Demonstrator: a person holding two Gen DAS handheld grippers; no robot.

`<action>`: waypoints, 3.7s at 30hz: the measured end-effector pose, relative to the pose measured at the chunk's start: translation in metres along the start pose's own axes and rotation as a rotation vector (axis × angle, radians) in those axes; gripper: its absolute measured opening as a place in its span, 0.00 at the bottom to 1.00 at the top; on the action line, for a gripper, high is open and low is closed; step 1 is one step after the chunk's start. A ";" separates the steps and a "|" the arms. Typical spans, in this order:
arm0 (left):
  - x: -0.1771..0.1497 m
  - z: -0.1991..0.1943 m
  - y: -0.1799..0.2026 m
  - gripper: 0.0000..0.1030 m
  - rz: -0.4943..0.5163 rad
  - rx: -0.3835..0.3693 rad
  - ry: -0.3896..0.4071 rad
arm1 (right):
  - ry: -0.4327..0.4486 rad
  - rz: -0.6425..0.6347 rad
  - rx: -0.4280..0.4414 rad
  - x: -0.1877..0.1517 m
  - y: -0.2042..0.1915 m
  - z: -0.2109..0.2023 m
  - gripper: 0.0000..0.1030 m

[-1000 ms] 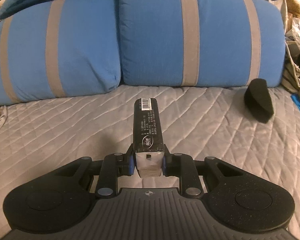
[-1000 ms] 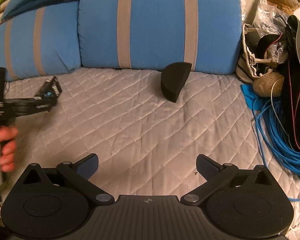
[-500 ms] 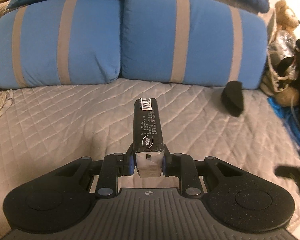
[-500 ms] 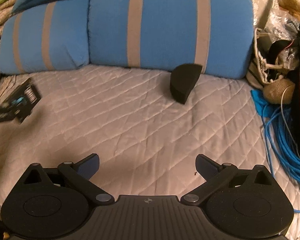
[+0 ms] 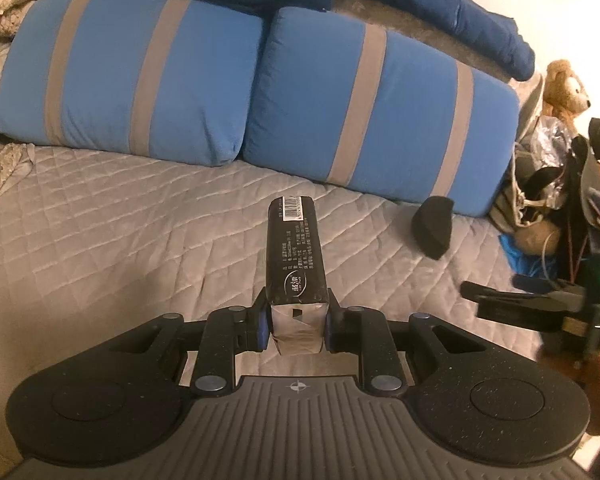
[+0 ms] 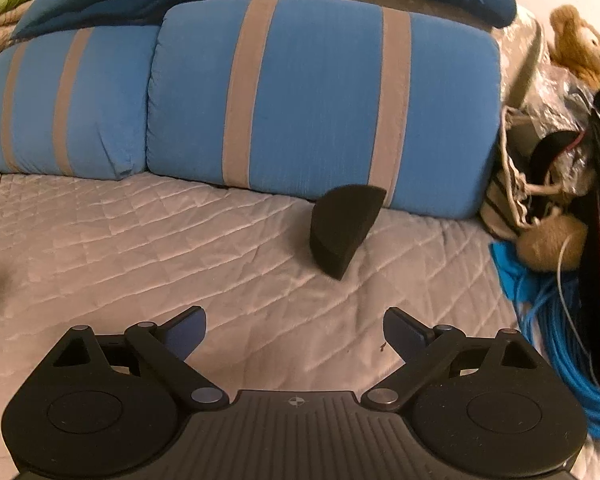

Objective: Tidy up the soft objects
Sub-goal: 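Hold the small box in the left gripper while the right gripper closes on the black sponge, then carry the small box and black sponge over the cardboard box with both grippers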

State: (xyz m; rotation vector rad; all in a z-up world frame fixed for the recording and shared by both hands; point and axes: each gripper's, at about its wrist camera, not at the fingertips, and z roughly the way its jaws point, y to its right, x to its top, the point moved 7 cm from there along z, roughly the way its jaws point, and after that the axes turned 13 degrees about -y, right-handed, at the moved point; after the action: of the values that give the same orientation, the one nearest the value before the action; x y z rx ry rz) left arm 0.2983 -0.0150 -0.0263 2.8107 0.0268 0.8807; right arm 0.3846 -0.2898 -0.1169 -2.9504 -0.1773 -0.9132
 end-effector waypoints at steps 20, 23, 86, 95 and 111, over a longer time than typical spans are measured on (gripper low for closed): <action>-0.024 0.019 0.031 0.23 0.167 -0.118 -0.194 | 0.057 0.064 -0.113 0.048 0.023 0.105 0.85; -0.025 0.019 0.034 0.23 0.191 -0.117 -0.198 | 0.056 0.064 -0.136 0.054 0.029 0.117 0.85; -0.070 0.003 0.048 0.23 0.278 -0.005 -0.186 | -0.103 -0.016 0.085 -0.066 -0.048 -0.088 0.55; -0.098 -0.026 0.047 0.23 0.261 -0.050 -0.178 | -0.117 -0.027 0.153 -0.099 -0.065 -0.122 0.55; -0.166 -0.063 0.041 0.23 0.275 -0.116 -0.243 | -0.172 -0.049 0.233 -0.153 -0.089 -0.162 0.56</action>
State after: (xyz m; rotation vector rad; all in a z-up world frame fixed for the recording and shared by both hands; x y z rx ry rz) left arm 0.1241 -0.0565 -0.0613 2.8299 -0.4407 0.5617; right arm 0.1579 -0.2284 -0.0691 -2.8140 -0.3392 -0.5963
